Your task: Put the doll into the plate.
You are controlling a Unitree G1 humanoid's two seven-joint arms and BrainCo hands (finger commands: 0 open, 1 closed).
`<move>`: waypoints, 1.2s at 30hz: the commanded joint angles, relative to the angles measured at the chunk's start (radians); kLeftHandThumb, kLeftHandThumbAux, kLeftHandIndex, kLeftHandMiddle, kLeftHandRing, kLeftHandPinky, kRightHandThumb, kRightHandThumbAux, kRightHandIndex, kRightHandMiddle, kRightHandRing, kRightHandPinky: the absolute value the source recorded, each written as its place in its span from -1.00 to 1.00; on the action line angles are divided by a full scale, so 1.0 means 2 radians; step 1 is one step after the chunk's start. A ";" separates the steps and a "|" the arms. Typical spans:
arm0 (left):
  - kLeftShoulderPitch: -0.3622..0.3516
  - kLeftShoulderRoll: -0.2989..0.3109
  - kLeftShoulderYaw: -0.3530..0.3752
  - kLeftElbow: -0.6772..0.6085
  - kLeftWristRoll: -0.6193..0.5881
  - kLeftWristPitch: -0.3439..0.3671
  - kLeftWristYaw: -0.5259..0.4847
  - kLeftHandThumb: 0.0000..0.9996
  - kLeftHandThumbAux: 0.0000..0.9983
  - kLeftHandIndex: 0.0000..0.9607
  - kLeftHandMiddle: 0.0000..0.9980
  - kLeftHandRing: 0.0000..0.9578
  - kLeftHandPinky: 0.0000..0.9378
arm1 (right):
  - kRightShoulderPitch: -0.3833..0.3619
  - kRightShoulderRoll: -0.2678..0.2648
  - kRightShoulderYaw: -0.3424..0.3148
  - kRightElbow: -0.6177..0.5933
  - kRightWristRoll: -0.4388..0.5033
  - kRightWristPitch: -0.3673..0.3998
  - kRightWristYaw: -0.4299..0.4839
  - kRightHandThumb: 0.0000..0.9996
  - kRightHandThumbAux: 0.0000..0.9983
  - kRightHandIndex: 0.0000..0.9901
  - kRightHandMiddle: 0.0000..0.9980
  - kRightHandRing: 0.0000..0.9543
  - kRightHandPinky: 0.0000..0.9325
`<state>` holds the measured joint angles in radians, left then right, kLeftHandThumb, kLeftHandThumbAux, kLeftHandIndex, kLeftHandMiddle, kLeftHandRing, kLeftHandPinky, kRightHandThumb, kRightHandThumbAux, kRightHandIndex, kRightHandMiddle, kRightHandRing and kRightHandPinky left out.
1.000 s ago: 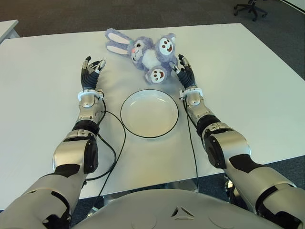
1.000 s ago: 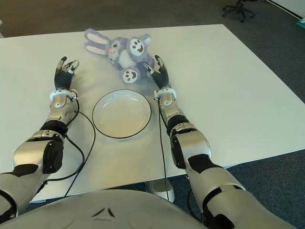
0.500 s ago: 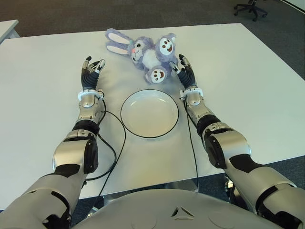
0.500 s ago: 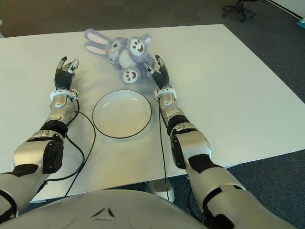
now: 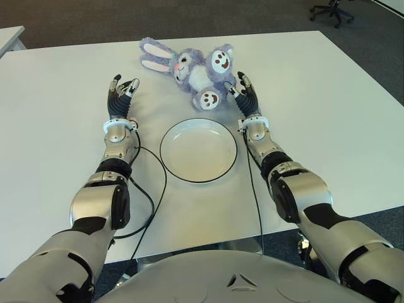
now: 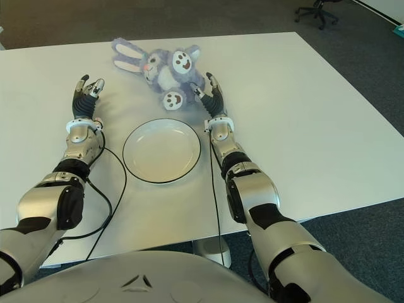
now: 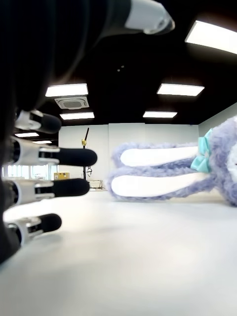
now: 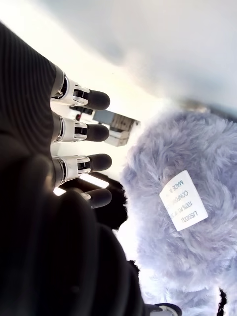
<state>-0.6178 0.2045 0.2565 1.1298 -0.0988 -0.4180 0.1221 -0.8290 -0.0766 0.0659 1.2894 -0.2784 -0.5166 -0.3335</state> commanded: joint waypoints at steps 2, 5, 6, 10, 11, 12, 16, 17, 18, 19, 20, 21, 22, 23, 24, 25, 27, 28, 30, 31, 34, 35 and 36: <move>0.043 -0.014 0.000 0.029 0.000 0.026 -0.004 -1.00 0.01 -0.81 -0.50 -0.61 -1.00 | 0.028 -0.002 0.011 0.011 -0.016 -0.016 -0.026 -0.66 -0.36 -1.00 -1.00 -1.00 -1.00; 0.043 -0.014 -0.001 0.029 0.001 0.025 -0.003 -1.00 -0.01 -0.81 -0.49 -0.61 -1.00 | 0.032 0.002 0.023 0.003 -0.031 -0.040 -0.064 -0.66 -0.35 -1.00 -1.00 -1.00 -1.00; 0.043 -0.014 -0.001 0.029 0.001 0.025 -0.003 -1.00 -0.01 -0.81 -0.50 -0.61 -1.00 | 0.033 0.001 0.025 0.003 -0.035 -0.044 -0.071 -0.66 -0.35 -1.00 -1.00 -1.00 -1.00; 0.042 -0.014 -0.002 0.029 0.002 0.027 -0.001 -1.00 -0.02 -0.81 -0.51 -0.61 -1.00 | 0.034 -0.003 0.032 0.006 -0.043 -0.056 -0.090 -0.64 -0.33 -1.00 -1.00 -1.00 -1.00; 0.042 -0.014 -0.002 0.029 0.002 0.027 -0.001 -1.00 -0.02 -0.81 -0.51 -0.61 -0.99 | 0.034 -0.003 0.034 0.007 -0.045 -0.060 -0.095 -0.64 -0.33 -1.00 -1.00 -1.00 -1.00; 0.042 -0.014 -0.002 0.029 0.002 0.028 0.000 -1.00 -0.02 -0.81 -0.51 -0.61 -0.98 | 0.034 -0.004 0.035 0.007 -0.047 -0.063 -0.100 -0.64 -0.33 -1.00 -1.00 -1.00 -1.00; 0.041 -0.013 -0.004 0.030 0.005 0.028 0.004 -1.00 -0.02 -0.81 -0.51 -0.60 -1.00 | 0.030 -0.004 0.042 0.006 -0.056 -0.076 -0.126 -0.62 -0.33 -1.00 -1.00 -1.00 -1.00; 0.041 -0.013 -0.004 0.030 0.006 0.028 0.005 -1.00 -0.03 -0.81 -0.50 -0.60 -1.00 | 0.029 -0.004 0.044 0.006 -0.057 -0.078 -0.130 -0.61 -0.32 -1.00 -1.00 -1.00 -1.00; 0.041 -0.013 -0.004 0.030 0.006 0.028 0.005 -1.00 -0.03 -0.81 -0.50 -0.60 -1.00 | 0.029 -0.004 0.045 0.007 -0.058 -0.080 -0.133 -0.61 -0.32 -1.00 -1.00 -1.00 -1.00; 0.041 -0.013 -0.004 0.030 0.006 0.028 0.005 -1.00 -0.03 -0.81 -0.50 -0.60 -1.00 | 0.029 -0.004 0.046 0.007 -0.058 -0.081 -0.134 -0.60 -0.32 -1.00 -1.00 -1.00 -1.00; 0.040 -0.013 -0.005 0.030 0.006 0.028 0.005 -1.00 -0.03 -0.81 -0.50 -0.60 -1.00 | 0.029 -0.004 0.047 0.007 -0.060 -0.084 -0.137 -0.60 -0.32 -1.00 -1.00 -1.00 -1.00; 0.040 -0.013 -0.005 0.030 0.006 0.028 0.005 -1.00 -0.03 -0.81 -0.50 -0.60 -1.00 | 0.028 -0.005 0.048 0.007 -0.061 -0.086 -0.140 -0.59 -0.31 -1.00 -1.00 -1.00 -1.00; 0.040 -0.013 -0.005 0.030 0.006 0.028 0.005 -1.00 -0.04 -0.81 -0.50 -0.60 -1.00 | 0.027 -0.005 0.049 0.006 -0.063 -0.087 -0.142 -0.58 -0.31 -1.00 -1.00 -1.00 -1.00; 0.040 -0.013 -0.004 0.030 0.006 0.027 0.004 -1.00 -0.05 -0.80 -0.50 -0.60 -1.00 | 0.027 -0.006 0.051 0.005 -0.064 -0.090 -0.144 -0.58 -0.30 -1.00 -1.00 -1.00 -1.00; 0.040 -0.014 -0.004 0.029 0.005 0.027 0.004 -1.00 -0.05 -0.80 -0.50 -0.61 -1.00 | 0.026 -0.006 0.051 0.005 -0.065 -0.092 -0.146 -0.57 -0.30 -1.00 -1.00 -1.00 -1.00; 0.040 -0.014 -0.004 0.029 0.005 0.027 0.004 -1.00 -0.06 -0.80 -0.50 -0.61 -1.00 | 0.026 -0.006 0.052 0.004 -0.066 -0.094 -0.147 -0.57 -0.30 -1.00 -1.00 -1.00 -1.00; 0.040 -0.014 -0.004 0.029 0.005 0.027 0.003 -1.00 -0.06 -0.80 -0.50 -0.61 -1.00 | 0.025 -0.007 0.053 0.003 -0.066 -0.097 -0.150 -0.56 -0.29 -1.00 -1.00 -1.00 -1.00; 0.040 -0.014 -0.003 0.029 0.004 0.027 0.003 -1.00 -0.06 -0.80 -0.50 -0.61 -1.00 | 0.025 -0.007 0.053 0.002 -0.066 -0.099 -0.151 -0.56 -0.29 -1.00 -1.00 -1.00 -1.00; 0.040 -0.014 -0.003 0.029 0.003 0.027 0.003 -1.00 -0.04 -0.80 -0.50 -0.61 -0.97 | 0.026 -0.008 0.055 -0.001 -0.066 -0.105 -0.154 -0.54 -0.27 -1.00 -1.00 -1.00 -1.00; 0.040 -0.014 -0.002 0.029 0.003 0.027 0.003 -1.00 -0.04 -0.80 -0.50 -0.61 -0.97 | 0.026 -0.008 0.055 -0.002 -0.066 -0.107 -0.154 -0.54 -0.27 -1.00 -1.00 -1.00 -1.00; 0.040 -0.014 -0.003 0.029 0.004 0.028 0.005 -1.00 -0.04 -0.82 -0.50 -0.60 -0.97 | 0.026 -0.007 0.054 -0.002 -0.062 -0.111 -0.150 -0.51 -0.25 -1.00 -1.00 -1.00 -1.00; 0.041 -0.014 -0.003 0.029 0.004 0.027 0.006 -1.00 -0.03 -0.82 -0.51 -0.60 -0.97 | 0.027 -0.008 0.053 -0.002 -0.061 -0.113 -0.148 -0.51 -0.25 -1.00 -1.00 -1.00 -1.00; 0.041 -0.015 -0.003 0.029 0.005 0.027 0.007 -1.00 -0.04 -0.81 -0.50 -0.60 -0.98 | 0.027 -0.008 0.053 -0.002 -0.060 -0.115 -0.148 -0.50 -0.25 -1.00 -1.00 -1.00 -1.00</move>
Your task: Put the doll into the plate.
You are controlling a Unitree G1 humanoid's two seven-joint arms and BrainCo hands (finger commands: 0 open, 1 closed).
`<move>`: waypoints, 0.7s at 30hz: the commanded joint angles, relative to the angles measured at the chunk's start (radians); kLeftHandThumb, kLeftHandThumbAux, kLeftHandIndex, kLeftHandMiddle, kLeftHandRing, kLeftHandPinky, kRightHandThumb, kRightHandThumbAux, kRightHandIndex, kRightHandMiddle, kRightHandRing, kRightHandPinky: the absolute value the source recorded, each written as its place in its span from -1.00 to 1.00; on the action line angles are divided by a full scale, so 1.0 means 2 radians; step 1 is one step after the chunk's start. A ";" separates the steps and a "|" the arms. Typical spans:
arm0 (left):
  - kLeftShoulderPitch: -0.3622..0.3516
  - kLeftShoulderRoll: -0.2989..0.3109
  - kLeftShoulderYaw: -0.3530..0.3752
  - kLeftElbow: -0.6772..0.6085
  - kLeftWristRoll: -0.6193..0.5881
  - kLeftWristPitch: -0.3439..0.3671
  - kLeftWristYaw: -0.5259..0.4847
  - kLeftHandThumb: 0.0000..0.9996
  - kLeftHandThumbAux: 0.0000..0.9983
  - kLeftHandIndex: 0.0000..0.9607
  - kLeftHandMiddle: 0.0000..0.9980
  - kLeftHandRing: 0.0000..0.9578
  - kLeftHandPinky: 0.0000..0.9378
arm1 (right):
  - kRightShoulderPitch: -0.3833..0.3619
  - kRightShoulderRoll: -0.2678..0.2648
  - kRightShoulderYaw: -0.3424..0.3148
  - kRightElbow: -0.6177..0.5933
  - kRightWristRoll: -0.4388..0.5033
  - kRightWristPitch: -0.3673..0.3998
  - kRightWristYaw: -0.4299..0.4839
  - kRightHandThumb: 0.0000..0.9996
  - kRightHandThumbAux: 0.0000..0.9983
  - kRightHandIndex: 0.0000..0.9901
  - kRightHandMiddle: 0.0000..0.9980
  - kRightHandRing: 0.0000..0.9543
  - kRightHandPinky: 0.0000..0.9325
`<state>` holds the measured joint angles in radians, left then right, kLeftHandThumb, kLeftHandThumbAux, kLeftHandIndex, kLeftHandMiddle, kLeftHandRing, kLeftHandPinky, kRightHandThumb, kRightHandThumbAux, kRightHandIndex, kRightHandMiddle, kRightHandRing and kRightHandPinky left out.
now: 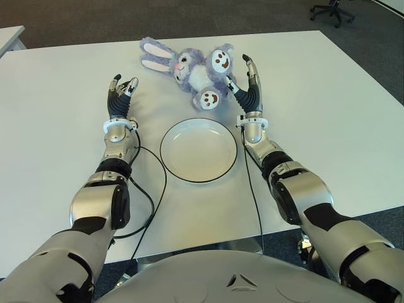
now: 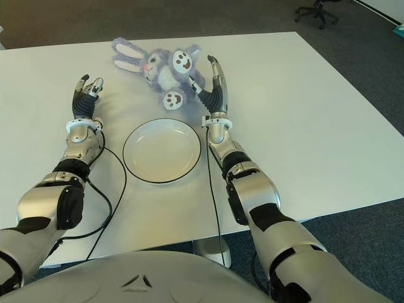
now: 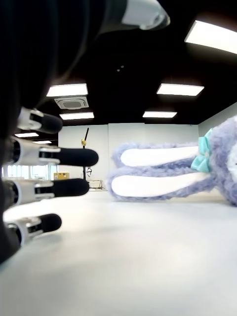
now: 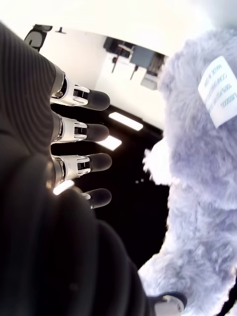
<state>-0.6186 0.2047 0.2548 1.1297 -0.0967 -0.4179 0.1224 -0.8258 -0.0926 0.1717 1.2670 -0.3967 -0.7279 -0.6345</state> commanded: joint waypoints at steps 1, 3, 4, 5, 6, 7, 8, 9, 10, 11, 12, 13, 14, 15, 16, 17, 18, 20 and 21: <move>0.041 -0.015 -0.003 0.029 0.004 0.027 0.008 -1.00 -0.04 -0.81 -0.50 -0.60 -0.99 | 0.026 0.000 0.000 0.009 0.000 -0.011 0.004 -0.50 -0.24 -1.00 -1.00 -1.00 -1.00; 0.041 -0.015 -0.003 0.029 0.004 0.028 0.009 -1.00 -0.05 -0.81 -0.50 -0.60 -1.00 | 0.027 -0.001 0.000 0.007 0.000 -0.015 0.005 -0.50 -0.24 -1.00 -1.00 -1.00 -1.00; 0.041 -0.015 -0.003 0.029 0.004 0.028 0.010 -1.00 -0.06 -0.80 -0.49 -0.59 -1.00 | 0.027 -0.001 0.000 0.007 0.000 -0.017 0.005 -0.50 -0.24 -1.00 -1.00 -1.00 -1.00; 0.040 -0.016 -0.003 0.029 0.004 0.029 0.011 -1.00 -0.06 -0.80 -0.49 -0.59 -1.00 | 0.027 0.000 0.000 0.006 0.001 -0.020 0.006 -0.50 -0.24 -1.00 -1.00 -1.00 -1.00; 0.040 -0.016 -0.003 0.029 0.004 0.029 0.012 -1.00 -0.06 -0.80 -0.49 -0.59 -1.00 | 0.028 0.000 0.000 0.005 0.001 -0.022 0.006 -0.50 -0.24 -1.00 -1.00 -1.00 -1.00; 0.040 -0.016 -0.002 0.029 0.004 0.030 0.011 -1.00 -0.06 -0.80 -0.48 -0.59 -1.00 | 0.028 -0.001 0.000 0.004 0.001 -0.024 0.007 -0.50 -0.24 -1.00 -1.00 -1.00 -1.00; 0.040 -0.016 -0.002 0.029 0.003 0.030 0.011 -1.00 -0.07 -0.79 -0.47 -0.58 -1.00 | 0.028 -0.002 0.000 0.004 0.002 -0.026 0.008 -0.51 -0.25 -1.00 -1.00 -1.00 -1.00; 0.039 -0.016 -0.002 0.030 0.003 0.031 0.011 -1.00 -0.07 -0.79 -0.47 -0.58 -1.00 | 0.028 -0.002 -0.001 0.003 0.002 -0.028 0.009 -0.51 -0.25 -1.00 -1.00 -1.00 -1.00; 0.039 -0.016 -0.002 0.030 0.003 0.031 0.011 -1.00 -0.07 -0.79 -0.47 -0.57 -1.00 | 0.028 -0.003 -0.001 0.003 0.003 -0.029 0.010 -0.52 -0.26 -1.00 -1.00 -1.00 -1.00; 0.039 -0.016 -0.002 0.030 0.002 0.031 0.011 -1.00 -0.07 -0.79 -0.46 -0.57 -1.00 | 0.028 -0.003 0.000 0.002 0.002 -0.031 0.010 -0.52 -0.26 -1.00 -1.00 -1.00 -1.00; 0.040 -0.016 -0.001 0.030 0.002 0.031 0.010 -1.00 -0.08 -0.78 -0.46 -0.57 -1.00 | 0.029 -0.003 0.000 0.001 0.002 -0.032 0.010 -0.52 -0.27 -1.00 -1.00 -1.00 -1.00; 0.040 -0.017 -0.001 0.029 0.002 0.030 0.011 -1.00 -0.08 -0.78 -0.46 -0.56 -1.00 | 0.029 -0.003 0.001 0.000 0.001 -0.034 0.009 -0.52 -0.27 -1.00 -1.00 -1.00 -1.00; 0.041 -0.017 -0.001 0.029 0.002 0.030 0.011 -1.00 -0.09 -0.78 -0.46 -0.56 -1.00 | 0.030 -0.003 0.001 0.000 0.001 -0.035 0.009 -0.53 -0.28 -1.00 -1.00 -1.00 -1.00; 0.041 -0.017 -0.002 0.029 0.002 0.030 0.010 -1.00 -0.09 -0.78 -0.46 -0.56 -1.00 | 0.030 -0.004 0.001 -0.002 0.000 -0.037 0.010 -0.53 -0.28 -1.00 -1.00 -1.00 -1.00; 0.041 -0.017 -0.002 0.029 0.002 0.029 0.010 -1.00 -0.09 -0.78 -0.46 -0.56 -0.99 | 0.030 -0.004 0.002 -0.003 0.000 -0.039 0.011 -0.52 -0.30 -1.00 -1.00 -1.00 -1.00; 0.041 -0.017 -0.002 0.029 0.002 0.029 0.010 -1.00 -0.09 -0.79 -0.47 -0.56 -0.99 | 0.030 -0.004 0.002 -0.004 0.000 -0.040 0.012 -0.51 -0.31 -1.00 -1.00 -1.00 -1.00; 0.041 -0.017 -0.002 0.029 0.002 0.029 0.010 -1.00 -0.09 -0.79 -0.47 -0.56 -0.99 | 0.030 -0.003 0.002 -0.004 0.000 -0.040 0.012 -0.51 -0.31 -1.00 -1.00 -1.00 -1.00; 0.041 -0.017 -0.002 0.029 0.003 0.029 0.010 -1.00 -0.09 -0.79 -0.47 -0.56 -0.98 | 0.030 -0.003 0.002 -0.005 0.001 -0.042 0.014 -0.50 -0.32 -1.00 -1.00 -1.00 -1.00; 0.041 -0.017 -0.002 0.029 0.003 0.029 0.010 -1.00 -0.09 -0.79 -0.47 -0.56 -0.98 | 0.030 -0.002 0.001 -0.005 0.001 -0.043 0.016 -0.50 -0.32 -1.00 -1.00 -1.00 -1.00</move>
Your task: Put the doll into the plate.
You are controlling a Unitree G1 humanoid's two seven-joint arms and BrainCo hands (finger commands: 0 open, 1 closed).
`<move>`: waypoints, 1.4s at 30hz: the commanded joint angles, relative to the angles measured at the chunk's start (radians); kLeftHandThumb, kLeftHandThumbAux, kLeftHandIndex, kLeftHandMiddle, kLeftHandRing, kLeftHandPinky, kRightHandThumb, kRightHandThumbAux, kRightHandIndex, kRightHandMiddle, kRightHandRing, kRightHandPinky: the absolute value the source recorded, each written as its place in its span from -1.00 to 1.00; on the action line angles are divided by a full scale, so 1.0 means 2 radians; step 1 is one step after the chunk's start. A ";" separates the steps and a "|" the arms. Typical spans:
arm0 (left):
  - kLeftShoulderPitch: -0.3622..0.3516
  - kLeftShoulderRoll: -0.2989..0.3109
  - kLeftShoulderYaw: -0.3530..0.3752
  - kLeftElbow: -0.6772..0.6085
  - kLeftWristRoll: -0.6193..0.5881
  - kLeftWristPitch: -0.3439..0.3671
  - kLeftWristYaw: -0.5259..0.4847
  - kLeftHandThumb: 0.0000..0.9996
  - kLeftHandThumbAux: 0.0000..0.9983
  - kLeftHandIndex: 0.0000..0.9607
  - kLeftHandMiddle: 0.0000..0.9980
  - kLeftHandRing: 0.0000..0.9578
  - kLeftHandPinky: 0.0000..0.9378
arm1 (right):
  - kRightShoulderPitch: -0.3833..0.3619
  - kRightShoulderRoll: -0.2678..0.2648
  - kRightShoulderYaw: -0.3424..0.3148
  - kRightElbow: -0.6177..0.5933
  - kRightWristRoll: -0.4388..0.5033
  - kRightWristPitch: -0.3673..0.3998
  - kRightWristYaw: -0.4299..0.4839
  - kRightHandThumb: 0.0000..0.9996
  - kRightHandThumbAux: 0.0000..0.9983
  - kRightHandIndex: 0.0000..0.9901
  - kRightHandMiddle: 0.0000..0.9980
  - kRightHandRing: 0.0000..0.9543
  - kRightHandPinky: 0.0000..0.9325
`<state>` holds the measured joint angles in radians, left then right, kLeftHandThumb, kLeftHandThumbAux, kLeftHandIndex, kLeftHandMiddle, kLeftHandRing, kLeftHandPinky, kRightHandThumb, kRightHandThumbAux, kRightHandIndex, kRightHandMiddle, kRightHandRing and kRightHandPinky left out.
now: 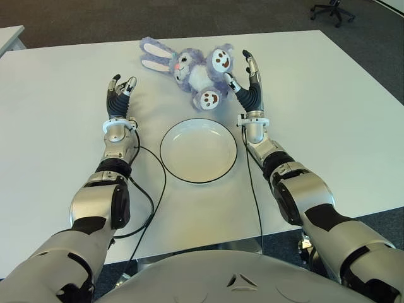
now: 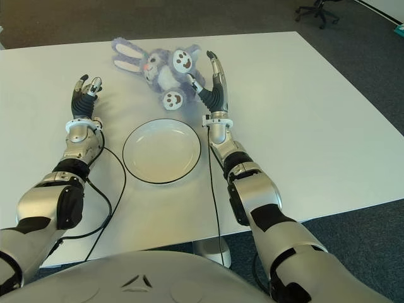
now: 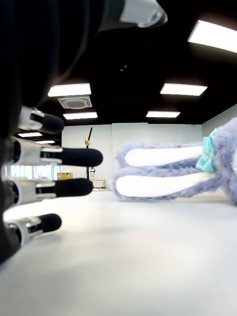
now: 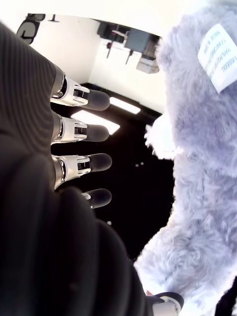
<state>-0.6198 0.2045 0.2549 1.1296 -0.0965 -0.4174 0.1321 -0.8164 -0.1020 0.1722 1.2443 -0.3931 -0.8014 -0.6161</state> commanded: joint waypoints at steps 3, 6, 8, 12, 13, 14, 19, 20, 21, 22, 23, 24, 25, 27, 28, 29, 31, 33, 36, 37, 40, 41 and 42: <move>0.042 -0.017 -0.002 0.029 0.003 0.029 0.006 -1.00 -0.09 -0.81 -0.48 -0.56 -0.96 | 0.026 0.003 0.001 0.003 0.000 -0.010 0.009 -0.48 -0.32 -1.00 -1.00 -1.00 -1.00; 0.042 -0.018 -0.001 0.029 0.001 0.028 0.004 -1.00 -0.11 -0.79 -0.46 -0.55 -1.00 | 0.028 0.005 0.002 -0.002 0.000 -0.015 0.011 -0.44 -0.32 -1.00 -1.00 -1.00 -1.00; 0.042 -0.019 -0.001 0.029 0.000 0.027 0.003 -1.00 -0.12 -0.77 -0.45 -0.55 -1.00 | 0.029 0.005 0.001 -0.004 0.000 -0.017 0.012 -0.43 -0.32 -1.00 -1.00 -1.00 -1.00; 0.042 -0.019 -0.001 0.029 0.000 0.025 0.001 -1.00 -0.13 -0.76 -0.46 -0.56 -1.00 | 0.031 0.006 0.001 -0.008 0.001 -0.020 0.011 -0.42 -0.34 -1.00 -1.00 -1.00 -1.00; 0.043 -0.019 -0.001 0.029 0.000 0.024 0.001 -1.00 -0.13 -0.76 -0.46 -0.56 -1.00 | 0.031 0.006 0.001 -0.009 0.001 -0.022 0.011 -0.42 -0.34 -1.00 -1.00 -1.00 -1.00; 0.043 -0.019 -0.001 0.029 0.000 0.024 0.001 -1.00 -0.14 -0.76 -0.46 -0.56 -1.00 | 0.031 0.006 0.001 -0.010 0.001 -0.023 0.011 -0.42 -0.34 -1.00 -1.00 -1.00 -1.00; 0.044 -0.019 -0.001 0.028 0.000 0.023 0.000 -1.00 -0.13 -0.76 -0.47 -0.57 -1.00 | 0.038 0.005 0.001 -0.021 0.001 -0.033 0.010 -0.39 -0.34 -1.00 -1.00 -1.00 -1.00; 0.044 -0.019 -0.001 0.028 0.001 0.023 0.000 -1.00 -0.13 -0.76 -0.47 -0.57 -1.00 | 0.042 0.006 -0.001 -0.031 0.006 -0.040 0.013 -0.39 -0.34 -1.00 -1.00 -1.00 -1.00; 0.044 -0.019 -0.002 0.028 0.001 0.023 0.000 -1.00 -0.13 -0.77 -0.48 -0.58 -1.00 | 0.044 0.009 -0.004 -0.038 0.011 -0.046 0.018 -0.37 -0.32 -1.00 -1.00 -1.00 -1.00; 0.045 -0.019 -0.002 0.028 0.001 0.023 0.001 -1.00 -0.13 -0.79 -0.49 -0.59 -1.00 | 0.047 0.010 -0.007 -0.044 0.016 -0.050 0.021 -0.35 -0.29 -1.00 -1.00 -1.00 -1.00; 0.045 -0.019 -0.002 0.028 0.001 0.024 0.001 -1.00 -0.13 -0.79 -0.49 -0.59 -1.00 | 0.048 0.011 -0.008 -0.048 0.018 -0.052 0.024 -0.35 -0.29 -1.00 -1.00 -1.00 -1.00; 0.045 -0.019 -0.002 0.027 0.002 0.024 0.001 -1.00 -0.13 -0.79 -0.49 -0.59 -1.00 | 0.048 0.013 -0.011 -0.048 0.022 -0.053 0.028 -0.34 -0.28 -1.00 -1.00 -1.00 -1.00; 0.044 -0.019 -0.003 0.027 0.002 0.026 0.002 -1.00 -0.12 -0.80 -0.49 -0.59 -0.99 | 0.049 0.014 -0.013 -0.048 0.025 -0.054 0.031 -0.35 -0.26 -1.00 -1.00 -1.00 -1.00; 0.044 -0.018 -0.004 0.028 0.003 0.028 0.003 -1.00 -0.11 -0.80 -0.49 -0.59 -0.97 | 0.050 0.016 -0.017 -0.051 0.030 -0.056 0.035 -0.35 -0.24 -1.00 -1.00 -1.00 -1.00; 0.044 -0.018 -0.004 0.028 0.004 0.029 0.003 -1.00 -0.10 -0.81 -0.50 -0.59 -0.96 | 0.050 0.017 -0.018 -0.053 0.031 -0.057 0.035 -0.36 -0.22 -1.00 -1.00 -1.00 -1.00; 0.043 -0.018 -0.004 0.028 0.004 0.029 0.003 -1.00 -0.09 -0.81 -0.50 -0.59 -0.96 | 0.050 0.018 -0.020 -0.055 0.031 -0.058 0.036 -0.36 -0.21 -1.00 -1.00 -1.00 -1.00; 0.043 -0.018 -0.005 0.029 0.005 0.030 0.004 -1.00 -0.09 -0.81 -0.50 -0.59 -0.95 | 0.050 0.020 -0.022 -0.061 0.031 -0.063 0.036 -0.37 -0.20 -1.00 -1.00 -1.00 -1.00; 0.043 -0.018 -0.005 0.029 0.005 0.031 0.005 -1.00 -0.09 -0.81 -0.51 -0.59 -0.93 | 0.052 0.020 -0.024 -0.067 0.031 -0.069 0.037 -0.39 -0.16 -1.00 -1.00 -1.00 -1.00; 0.042 -0.018 -0.005 0.030 0.005 0.032 0.004 -1.00 -0.10 -0.81 -0.50 -0.58 -0.91 | 0.054 0.022 -0.026 -0.075 0.031 -0.076 0.039 -0.40 -0.13 -1.00 -1.00 -1.00 -0.98; 0.042 -0.018 -0.005 0.030 0.005 0.032 0.004 -1.00 -0.10 -0.81 -0.50 -0.58 -0.90 | 0.054 0.022 -0.026 -0.078 0.031 -0.078 0.039 -0.41 -0.12 -1.00 -1.00 -1.00 -0.97; 0.041 -0.018 -0.005 0.031 0.005 0.033 0.003 -1.00 -0.10 -0.80 -0.51 -0.58 -0.88 | 0.056 0.022 -0.028 -0.084 0.030 -0.081 0.041 -0.44 -0.07 -1.00 -1.00 -1.00 -0.96; 0.041 -0.018 -0.005 0.031 0.005 0.033 0.003 -1.00 -0.10 -0.80 -0.51 -0.59 -0.88 | 0.057 0.022 -0.028 -0.087 0.029 -0.082 0.041 -0.44 -0.07 -1.00 -1.00 -1.00 -0.96; 0.041 -0.018 -0.005 0.031 0.005 0.033 0.003 -1.00 -0.10 -0.80 -0.51 -0.59 -0.88 | 0.058 0.022 -0.029 -0.090 0.028 -0.082 0.041 -0.45 -0.06 -1.00 -1.00 -1.00 -0.96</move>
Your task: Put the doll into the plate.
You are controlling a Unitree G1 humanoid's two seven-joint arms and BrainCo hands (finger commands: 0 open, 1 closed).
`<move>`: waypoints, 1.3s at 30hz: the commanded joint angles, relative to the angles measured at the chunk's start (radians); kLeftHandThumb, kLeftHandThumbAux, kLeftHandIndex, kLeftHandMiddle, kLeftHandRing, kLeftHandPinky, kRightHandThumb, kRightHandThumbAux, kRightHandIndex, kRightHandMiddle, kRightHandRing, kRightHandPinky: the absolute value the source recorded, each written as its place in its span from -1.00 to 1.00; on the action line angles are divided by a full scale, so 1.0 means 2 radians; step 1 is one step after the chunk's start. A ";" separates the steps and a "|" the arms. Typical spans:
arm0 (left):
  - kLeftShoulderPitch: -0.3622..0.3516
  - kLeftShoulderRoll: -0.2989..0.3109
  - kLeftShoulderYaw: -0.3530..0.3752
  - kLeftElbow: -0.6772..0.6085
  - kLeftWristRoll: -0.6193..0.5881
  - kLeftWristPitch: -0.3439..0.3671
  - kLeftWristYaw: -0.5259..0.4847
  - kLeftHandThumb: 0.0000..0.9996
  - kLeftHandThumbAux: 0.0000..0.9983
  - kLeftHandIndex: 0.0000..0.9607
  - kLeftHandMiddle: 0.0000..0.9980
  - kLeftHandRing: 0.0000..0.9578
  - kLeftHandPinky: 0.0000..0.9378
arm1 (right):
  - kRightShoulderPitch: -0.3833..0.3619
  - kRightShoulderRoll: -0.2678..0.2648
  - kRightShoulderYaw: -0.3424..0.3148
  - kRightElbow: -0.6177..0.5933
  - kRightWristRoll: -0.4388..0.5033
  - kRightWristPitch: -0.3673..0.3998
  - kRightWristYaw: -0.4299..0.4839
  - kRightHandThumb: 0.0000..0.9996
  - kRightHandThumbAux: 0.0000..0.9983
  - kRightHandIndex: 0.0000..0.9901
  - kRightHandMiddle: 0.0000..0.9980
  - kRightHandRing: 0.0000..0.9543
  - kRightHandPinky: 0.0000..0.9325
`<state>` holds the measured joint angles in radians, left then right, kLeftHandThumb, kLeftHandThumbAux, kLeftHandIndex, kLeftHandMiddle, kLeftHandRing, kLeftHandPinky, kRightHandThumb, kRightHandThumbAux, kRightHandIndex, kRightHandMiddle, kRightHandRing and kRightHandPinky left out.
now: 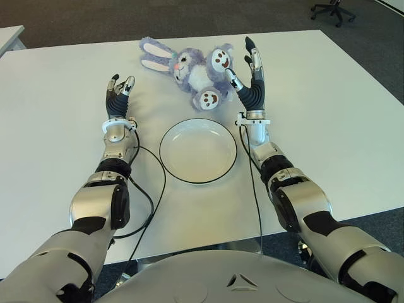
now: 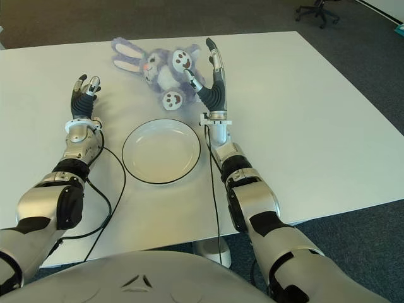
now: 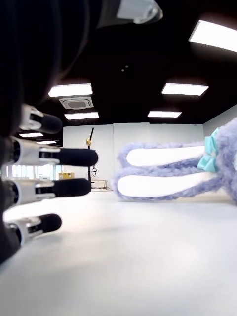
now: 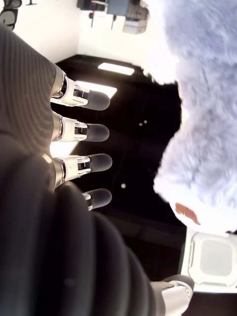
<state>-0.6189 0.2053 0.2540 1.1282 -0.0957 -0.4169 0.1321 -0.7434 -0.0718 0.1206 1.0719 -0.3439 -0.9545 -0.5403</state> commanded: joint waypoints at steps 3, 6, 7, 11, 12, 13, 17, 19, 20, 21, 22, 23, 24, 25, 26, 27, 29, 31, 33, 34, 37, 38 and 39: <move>0.040 -0.018 -0.005 0.032 0.005 0.033 0.004 -1.00 -0.10 -0.80 -0.51 -0.58 -0.87 | 0.024 0.007 -0.003 -0.013 0.000 -0.007 0.001 -0.47 -0.04 -1.00 -1.00 -1.00 -0.97; 0.040 -0.018 -0.005 0.032 0.005 0.033 0.005 -1.00 -0.10 -0.80 -0.51 -0.57 -0.86 | 0.028 0.008 -0.003 -0.021 -0.003 -0.010 0.000 -0.47 -0.03 -1.00 -1.00 -1.00 -0.97; 0.040 -0.018 -0.004 0.032 0.005 0.033 0.005 -1.00 -0.10 -0.79 -0.51 -0.57 -0.87 | 0.029 0.008 -0.003 -0.024 -0.004 -0.012 0.001 -0.47 -0.02 -1.00 -1.00 -1.00 -0.97; 0.040 -0.018 -0.004 0.033 0.004 0.033 0.004 -1.00 -0.10 -0.79 -0.51 -0.58 -0.89 | 0.033 0.009 -0.001 -0.035 -0.005 -0.022 0.005 -0.47 -0.02 -1.00 -1.00 -1.00 -0.97; 0.040 -0.018 -0.004 0.033 0.004 0.033 0.004 -1.00 -0.10 -0.78 -0.51 -0.58 -0.89 | 0.034 0.009 0.000 -0.037 -0.006 -0.024 0.005 -0.47 -0.03 -1.00 -1.00 -1.00 -0.98; 0.039 -0.018 -0.003 0.033 0.004 0.033 0.004 -1.00 -0.10 -0.78 -0.51 -0.57 -0.89 | 0.034 0.009 0.001 -0.039 -0.009 -0.028 0.005 -0.46 -0.03 -1.00 -1.00 -1.00 -0.98; 0.038 -0.019 -0.003 0.034 0.003 0.035 0.006 -1.00 -0.10 -0.78 -0.50 -0.57 -0.88 | 0.035 0.007 0.004 -0.045 -0.021 -0.037 -0.003 -0.43 -0.06 -1.00 -1.00 -1.00 -1.00; 0.037 -0.019 -0.003 0.035 0.004 0.036 0.008 -1.00 -0.10 -0.78 -0.51 -0.57 -0.83 | 0.036 0.005 0.007 -0.048 -0.032 -0.040 -0.012 -0.41 -0.09 -1.00 -1.00 -1.00 -1.00; 0.037 -0.019 -0.003 0.035 0.004 0.036 0.009 -1.00 -0.10 -0.78 -0.51 -0.57 -0.82 | 0.036 0.004 0.008 -0.048 -0.035 -0.041 -0.014 -0.41 -0.10 -1.00 -1.00 -1.00 -1.00; 0.037 -0.019 -0.004 0.035 0.004 0.037 0.009 -1.00 -0.10 -0.78 -0.51 -0.56 -0.82 | 0.035 0.003 0.009 -0.048 -0.040 -0.042 -0.018 -0.41 -0.10 -1.00 -1.00 -1.00 -1.00; 0.036 -0.019 -0.004 0.036 0.005 0.038 0.009 -1.00 -0.10 -0.78 -0.50 -0.56 -0.81 | 0.035 0.000 0.012 -0.050 -0.049 -0.041 -0.024 -0.41 -0.12 -1.00 -1.00 -1.00 -1.00; 0.036 -0.019 -0.004 0.036 0.005 0.038 0.009 -1.00 -0.10 -0.77 -0.51 -0.56 -0.80 | 0.035 -0.002 0.014 -0.050 -0.057 -0.041 -0.029 -0.41 -0.17 -1.00 -1.00 -1.00 -1.00; 0.035 -0.019 -0.004 0.036 0.005 0.039 0.009 -1.00 -0.10 -0.77 -0.51 -0.56 -0.80 | 0.034 -0.003 0.015 -0.051 -0.061 -0.040 -0.033 -0.41 -0.17 -1.00 -1.00 -1.00 -1.00; 0.035 -0.019 -0.004 0.036 0.005 0.039 0.009 -1.00 -0.10 -0.77 -0.51 -0.56 -0.80 | 0.034 -0.005 0.017 -0.051 -0.067 -0.040 -0.037 -0.41 -0.18 -1.00 -1.00 -1.00 -1.00; 0.034 -0.019 -0.003 0.037 0.004 0.039 0.008 -1.00 -0.10 -0.76 -0.51 -0.56 -0.79 | 0.032 -0.007 0.020 -0.051 -0.073 -0.040 -0.039 -0.42 -0.20 -1.00 -1.00 -1.00 -1.00; 0.034 -0.019 -0.003 0.037 0.004 0.040 0.008 -1.00 -0.11 -0.76 -0.51 -0.56 -0.79 | 0.031 -0.009 0.022 -0.051 -0.078 -0.040 -0.041 -0.41 -0.23 -1.00 -1.00 -1.00 -1.00; 0.033 -0.020 -0.002 0.038 0.003 0.040 0.007 -1.00 -0.12 -0.77 -0.52 -0.56 -0.77 | 0.028 -0.012 0.025 -0.048 -0.084 -0.044 -0.043 -0.40 -0.27 -1.00 -1.00 -1.00 -1.00; 0.033 -0.020 -0.002 0.038 0.003 0.041 0.007 -1.00 -0.12 -0.78 -0.52 -0.56 -0.75 | 0.025 -0.014 0.028 -0.045 -0.088 -0.047 -0.044 -0.39 -0.29 -1.00 -1.00 -1.00 -1.00; 0.032 -0.020 -0.002 0.039 0.003 0.041 0.007 -1.00 -0.13 -0.78 -0.52 -0.56 -0.74 | 0.023 -0.016 0.029 -0.043 -0.090 -0.048 -0.046 -0.38 -0.29 -1.00 -1.00 -1.00 -1.00; 0.031 -0.020 -0.002 0.040 0.003 0.042 0.006 -1.00 -0.13 -0.78 -0.52 -0.55 -0.72 | 0.020 -0.017 0.031 -0.042 -0.092 -0.050 -0.047 -0.38 -0.30 -1.00 -1.00 -1.00 -1.00; 0.031 -0.020 -0.001 0.041 0.002 0.042 0.005 -1.00 -0.13 -0.77 -0.52 -0.54 -0.70 | 0.013 -0.019 0.034 -0.039 -0.096 -0.055 -0.051 -0.37 -0.31 -1.00 -1.00 -1.00 -1.00; 0.030 -0.020 -0.001 0.041 0.002 0.042 0.005 -1.00 -0.13 -0.77 -0.52 -0.54 -0.70 | 0.012 -0.019 0.035 -0.037 -0.096 -0.055 -0.052 -0.37 -0.31 -1.00 -1.00 -1.00 -1.00; 0.029 -0.020 -0.001 0.041 0.002 0.043 0.005 -1.00 -0.13 -0.77 -0.52 -0.54 -0.70 | 0.011 -0.020 0.035 -0.036 -0.097 -0.056 -0.053 -0.37 -0.31 -1.00 -1.00 -1.00 -1.00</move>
<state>-0.6427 0.2018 0.2552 1.1421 -0.0946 -0.3970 0.1393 -0.7093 -0.1066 0.1794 0.9834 -0.5208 -1.0556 -0.6387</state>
